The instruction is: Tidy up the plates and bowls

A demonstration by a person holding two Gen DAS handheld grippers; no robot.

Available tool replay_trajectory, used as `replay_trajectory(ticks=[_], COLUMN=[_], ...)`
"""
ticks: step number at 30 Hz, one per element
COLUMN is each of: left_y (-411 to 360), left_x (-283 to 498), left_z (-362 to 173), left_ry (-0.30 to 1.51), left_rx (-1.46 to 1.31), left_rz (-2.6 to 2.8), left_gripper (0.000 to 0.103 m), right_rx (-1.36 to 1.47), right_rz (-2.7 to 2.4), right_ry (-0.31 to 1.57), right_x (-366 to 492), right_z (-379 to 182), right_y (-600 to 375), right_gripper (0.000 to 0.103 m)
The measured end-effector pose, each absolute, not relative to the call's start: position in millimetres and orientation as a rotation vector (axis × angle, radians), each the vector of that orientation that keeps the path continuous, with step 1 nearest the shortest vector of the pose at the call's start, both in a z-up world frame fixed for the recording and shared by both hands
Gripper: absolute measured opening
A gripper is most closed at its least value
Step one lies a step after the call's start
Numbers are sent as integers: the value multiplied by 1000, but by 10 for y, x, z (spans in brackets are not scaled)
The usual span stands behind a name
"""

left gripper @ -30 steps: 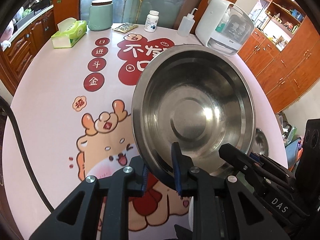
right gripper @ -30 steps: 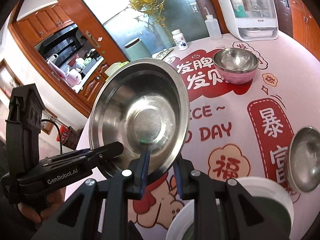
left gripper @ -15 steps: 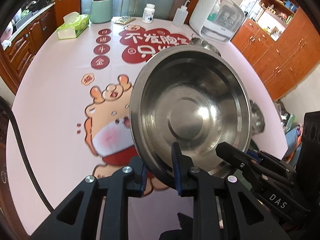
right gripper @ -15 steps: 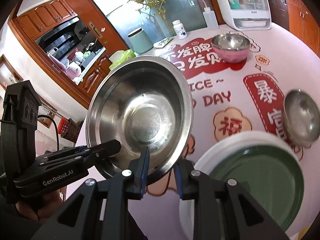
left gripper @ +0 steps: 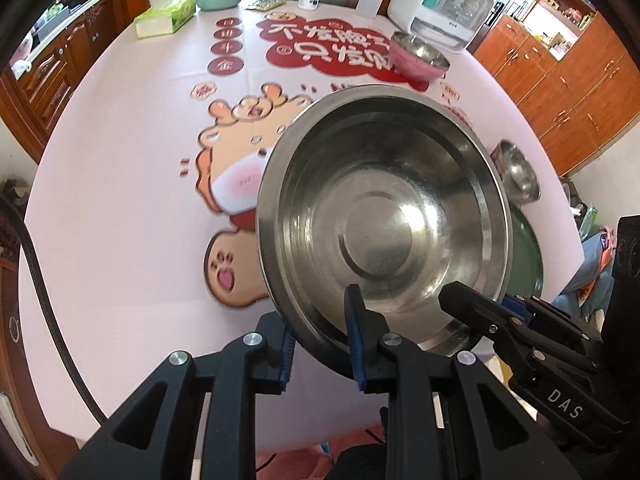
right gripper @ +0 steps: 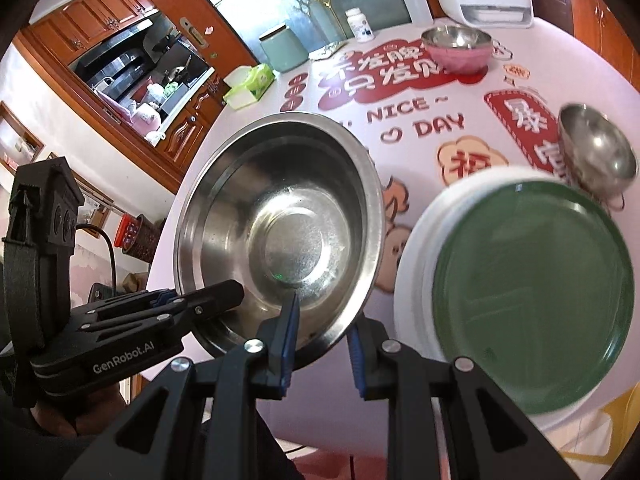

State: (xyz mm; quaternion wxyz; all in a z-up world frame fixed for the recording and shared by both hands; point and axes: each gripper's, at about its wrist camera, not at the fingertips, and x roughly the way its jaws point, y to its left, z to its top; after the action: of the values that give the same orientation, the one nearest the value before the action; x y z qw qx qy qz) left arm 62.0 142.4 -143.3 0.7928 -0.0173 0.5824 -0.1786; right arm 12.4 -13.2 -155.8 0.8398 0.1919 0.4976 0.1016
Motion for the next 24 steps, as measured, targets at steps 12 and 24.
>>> replay_trajectory(ticks=[12, 24], left_y=[1512, 1476], left_x=[516, 515], left_z=[-1745, -1970], left_ry=[1358, 1438], left_rx=[-53, -25], left_rz=[-394, -376], left_gripper=[22, 25], right_rx=[416, 419], right_rz=[183, 179], right_ry=[1153, 1251], right_x=[-32, 12], right_z=[-1769, -1915], right_y=[-42, -9], right_gripper=[23, 23])
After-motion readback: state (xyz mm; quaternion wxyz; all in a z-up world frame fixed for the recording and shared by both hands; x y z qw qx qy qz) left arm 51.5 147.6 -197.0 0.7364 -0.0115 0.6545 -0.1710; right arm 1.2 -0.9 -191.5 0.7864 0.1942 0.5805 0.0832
